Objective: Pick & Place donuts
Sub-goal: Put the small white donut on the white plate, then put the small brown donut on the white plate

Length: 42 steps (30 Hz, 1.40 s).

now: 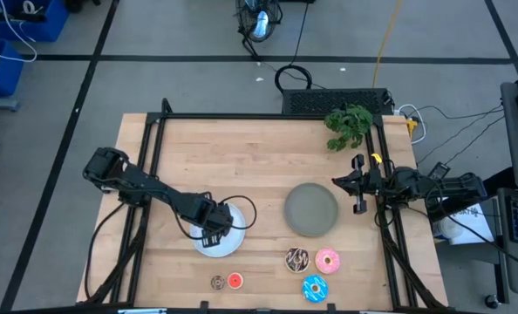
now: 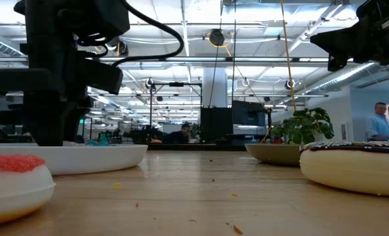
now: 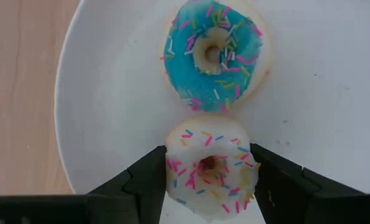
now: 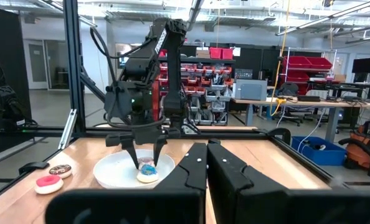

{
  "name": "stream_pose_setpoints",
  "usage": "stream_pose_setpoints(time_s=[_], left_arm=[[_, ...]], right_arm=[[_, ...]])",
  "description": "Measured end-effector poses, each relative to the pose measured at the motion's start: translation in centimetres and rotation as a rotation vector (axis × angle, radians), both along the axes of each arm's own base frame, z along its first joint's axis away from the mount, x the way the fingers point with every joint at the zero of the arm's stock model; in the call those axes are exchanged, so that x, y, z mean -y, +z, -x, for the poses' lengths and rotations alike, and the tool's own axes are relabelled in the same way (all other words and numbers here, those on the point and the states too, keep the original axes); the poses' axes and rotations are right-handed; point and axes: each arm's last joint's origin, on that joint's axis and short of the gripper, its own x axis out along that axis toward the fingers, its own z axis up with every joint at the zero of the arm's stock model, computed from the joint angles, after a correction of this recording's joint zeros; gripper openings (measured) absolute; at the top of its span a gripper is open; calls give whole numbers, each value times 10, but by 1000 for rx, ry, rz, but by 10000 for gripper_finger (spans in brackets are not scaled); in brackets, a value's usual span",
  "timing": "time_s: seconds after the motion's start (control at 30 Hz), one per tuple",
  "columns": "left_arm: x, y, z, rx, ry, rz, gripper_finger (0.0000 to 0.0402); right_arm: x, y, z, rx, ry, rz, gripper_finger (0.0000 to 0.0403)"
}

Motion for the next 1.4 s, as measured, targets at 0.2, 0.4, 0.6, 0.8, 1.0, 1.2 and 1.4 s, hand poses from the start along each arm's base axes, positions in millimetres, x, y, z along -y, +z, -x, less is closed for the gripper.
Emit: stream_pose_setpoints(time_s=[0.2, 0.4, 0.6, 0.8, 1.0, 1.2, 1.4], left_arm=[[-2, 0, 0, -16, 42, 28, 243], [-4, 0, -1, -23, 33, 24, 315], [-2, 9, -7, -10, -5, 7, 365], [0, 45, -19, -22, -6, -50, 370], [11, 94, -37, 72, 62, 7, 334], [35, 126, -42, 176, 58, 86, 234], [57, 135, -36, 179, 1, 167, 105]], right_arm=[[0, 0, 0, 0, 0, 0, 0], [0, 0, 0, 0, 0, 0, 0], [0, 0, 0, -1, 1, 0, 0], [0, 0, 0, -1, 1, 0, 0], [0, 0, 0, -1, 1, 0, 0], [0, 0, 0, -4, 1, 0, 0], [0, 0, 0, -4, 1, 0, 0]])
